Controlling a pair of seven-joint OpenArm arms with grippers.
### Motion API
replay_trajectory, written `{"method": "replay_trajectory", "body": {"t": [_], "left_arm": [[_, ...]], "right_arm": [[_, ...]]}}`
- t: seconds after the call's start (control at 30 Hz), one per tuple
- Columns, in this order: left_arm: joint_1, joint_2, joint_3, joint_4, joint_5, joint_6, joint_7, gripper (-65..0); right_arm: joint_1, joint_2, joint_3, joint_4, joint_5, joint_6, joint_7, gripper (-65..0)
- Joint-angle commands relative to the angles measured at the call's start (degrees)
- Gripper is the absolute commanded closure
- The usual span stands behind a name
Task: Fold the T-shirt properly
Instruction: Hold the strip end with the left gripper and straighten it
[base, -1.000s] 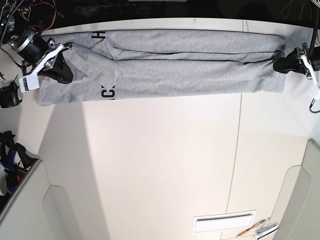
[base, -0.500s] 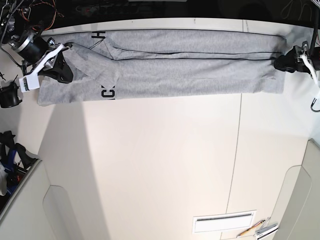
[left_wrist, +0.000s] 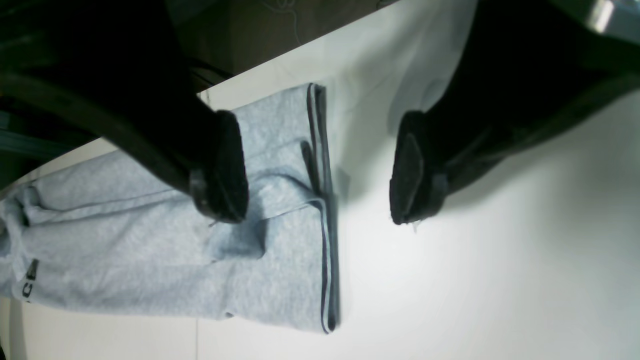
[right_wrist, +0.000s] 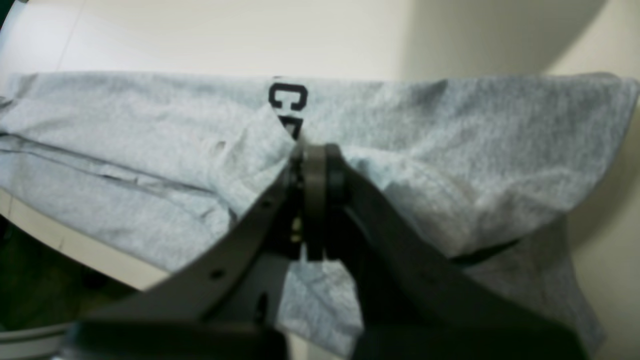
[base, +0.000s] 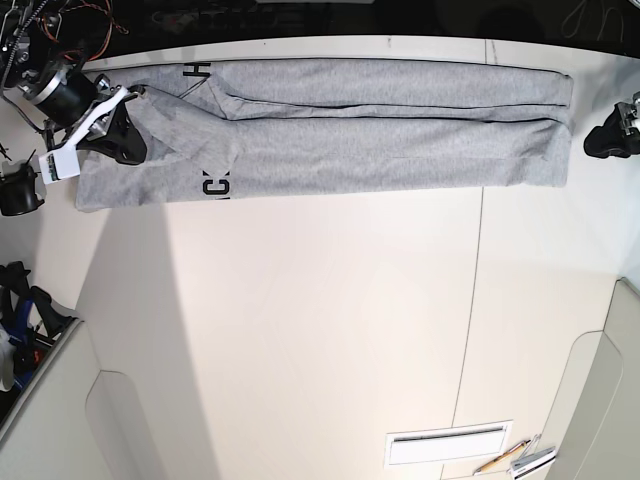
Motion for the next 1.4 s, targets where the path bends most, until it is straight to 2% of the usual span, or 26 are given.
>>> {"method": "replay_trajectory", "body": {"t": [0.0,0.17,0.33,0.43,0.57,0.67,0.87,1.1,1.37], "left_arm": [[-0.13,-1.57,-0.48,0.70,-0.50,-0.30,-1.27,-47.5],[-0.13,-1.03,1.88,0.70,0.90,-0.30,-2.82,-47.5],[-0.15,0.90,5.16,0.68,9.25,-0.30,-8.59,-47.5],[-0.15,0.96,5.73,0.09,9.88,-0.30,-10.91,-47.5],[-0.15,0.96,5.73,-1.66,9.70,-0.30,-10.86,-47.4],[-0.15,0.94,5.73,-2.80,7.02,-0.30,-9.92,-47.4],[-0.17,0.94,5.73,-4.11,-2.67,-0.30,-3.82,-47.4],[-0.35,0.76,5.73,-7.17,-5.33,-0.30,-3.63,-47.4],[-0.48,-2.95,5.73,-7.34,-7.37,-0.30,-3.54,-47.4]], "right_arm": [[0.15,0.59,0.26,0.61,1.14,0.33,1.33,0.0],[0.15,0.59,0.26,0.61,1.14,0.33,1.36,0.0],[0.15,0.59,0.26,0.61,1.11,0.33,1.38,0.0],[0.13,0.59,0.26,0.61,1.11,0.33,1.31,0.0],[0.13,0.59,0.26,0.59,1.11,0.33,1.29,0.0],[0.15,0.61,0.26,0.61,1.11,0.33,1.31,0.0],[0.13,0.61,0.26,0.61,1.11,0.33,1.29,0.0],[0.13,0.61,0.26,0.59,1.09,0.33,1.27,0.0],[0.13,0.61,0.26,0.59,1.09,0.33,0.81,0.0]]}}
